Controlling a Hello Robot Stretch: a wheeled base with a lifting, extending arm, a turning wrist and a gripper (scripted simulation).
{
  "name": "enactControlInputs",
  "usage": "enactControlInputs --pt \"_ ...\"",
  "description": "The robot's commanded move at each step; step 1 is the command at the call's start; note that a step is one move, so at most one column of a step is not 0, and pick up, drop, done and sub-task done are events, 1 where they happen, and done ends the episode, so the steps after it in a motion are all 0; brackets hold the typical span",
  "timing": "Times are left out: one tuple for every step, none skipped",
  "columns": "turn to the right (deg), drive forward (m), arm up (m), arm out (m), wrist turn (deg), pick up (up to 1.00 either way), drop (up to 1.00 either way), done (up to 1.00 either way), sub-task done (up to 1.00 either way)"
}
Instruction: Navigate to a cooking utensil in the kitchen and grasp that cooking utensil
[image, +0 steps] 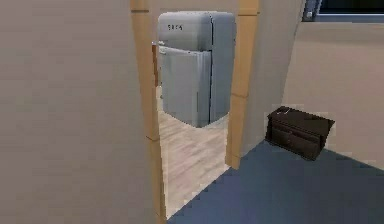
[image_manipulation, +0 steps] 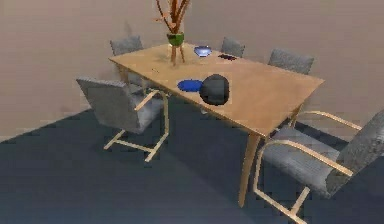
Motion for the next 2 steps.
enactControlInputs --pt "24.0 0.0 0.0 0.0 0.0 0.0 0.0 0.0 0.0" --pt "0.0 0.9 0.0 0.0 0.0 0.0 0.0 0.0 0.0"
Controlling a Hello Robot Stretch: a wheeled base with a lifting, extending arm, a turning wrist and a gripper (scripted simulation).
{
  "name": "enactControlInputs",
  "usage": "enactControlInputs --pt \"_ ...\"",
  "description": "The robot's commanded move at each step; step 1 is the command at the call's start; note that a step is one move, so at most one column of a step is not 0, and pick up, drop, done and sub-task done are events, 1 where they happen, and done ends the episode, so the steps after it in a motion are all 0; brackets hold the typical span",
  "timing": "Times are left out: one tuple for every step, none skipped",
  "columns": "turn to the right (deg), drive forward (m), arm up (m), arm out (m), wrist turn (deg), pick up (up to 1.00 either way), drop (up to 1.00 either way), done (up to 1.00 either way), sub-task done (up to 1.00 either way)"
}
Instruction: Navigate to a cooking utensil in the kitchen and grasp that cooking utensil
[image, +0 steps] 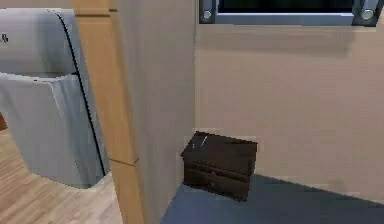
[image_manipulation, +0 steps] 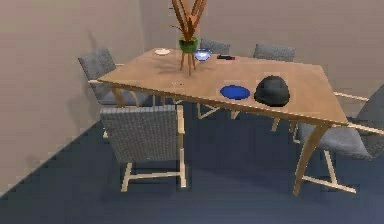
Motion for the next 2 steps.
enactControlInputs --pt "30.0 0.0 0.0 0.0 0.0 0.0 0.0 0.0 0.0" --pt "0.0 0.05 0.0 0.0 0.0 0.0 0.0 0.0 0.0"
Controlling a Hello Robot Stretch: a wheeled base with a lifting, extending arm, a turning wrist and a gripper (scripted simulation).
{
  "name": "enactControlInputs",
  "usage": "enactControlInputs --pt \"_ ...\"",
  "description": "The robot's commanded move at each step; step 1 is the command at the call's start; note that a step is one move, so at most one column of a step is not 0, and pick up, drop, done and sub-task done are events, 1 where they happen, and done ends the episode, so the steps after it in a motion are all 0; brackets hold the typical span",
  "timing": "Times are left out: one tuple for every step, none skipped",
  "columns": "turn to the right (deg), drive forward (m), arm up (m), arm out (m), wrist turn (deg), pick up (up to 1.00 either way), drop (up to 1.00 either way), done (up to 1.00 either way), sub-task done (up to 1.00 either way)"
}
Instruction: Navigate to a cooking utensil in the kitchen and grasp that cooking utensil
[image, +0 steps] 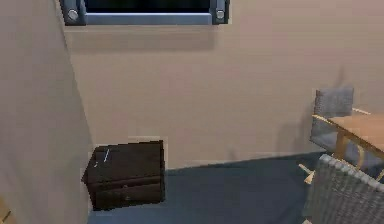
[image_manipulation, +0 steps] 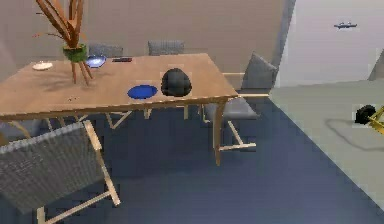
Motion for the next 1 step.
enactControlInputs --pt "-45.0 0.0 0.0 0.0 0.0 0.0 0.0 0.0 0.0"
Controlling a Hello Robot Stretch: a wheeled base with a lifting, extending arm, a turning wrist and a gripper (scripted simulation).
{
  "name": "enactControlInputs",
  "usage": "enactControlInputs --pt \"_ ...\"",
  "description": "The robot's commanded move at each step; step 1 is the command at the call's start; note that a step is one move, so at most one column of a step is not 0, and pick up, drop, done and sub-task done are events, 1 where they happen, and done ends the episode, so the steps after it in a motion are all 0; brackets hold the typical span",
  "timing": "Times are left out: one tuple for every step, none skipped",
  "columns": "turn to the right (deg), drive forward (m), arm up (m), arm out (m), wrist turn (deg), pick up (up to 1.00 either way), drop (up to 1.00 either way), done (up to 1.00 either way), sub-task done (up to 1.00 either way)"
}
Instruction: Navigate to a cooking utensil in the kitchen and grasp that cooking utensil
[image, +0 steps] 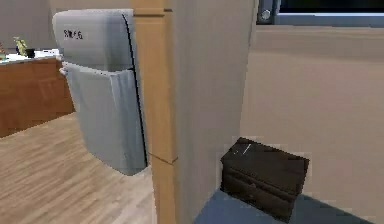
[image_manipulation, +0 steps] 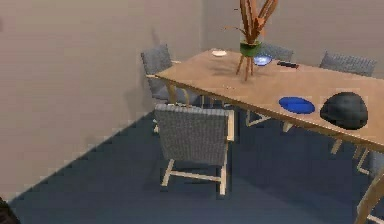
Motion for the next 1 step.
enactControlInputs --pt "-39.0 0.0 0.0 0.0 0.0 0.0 0.0 0.0 0.0"
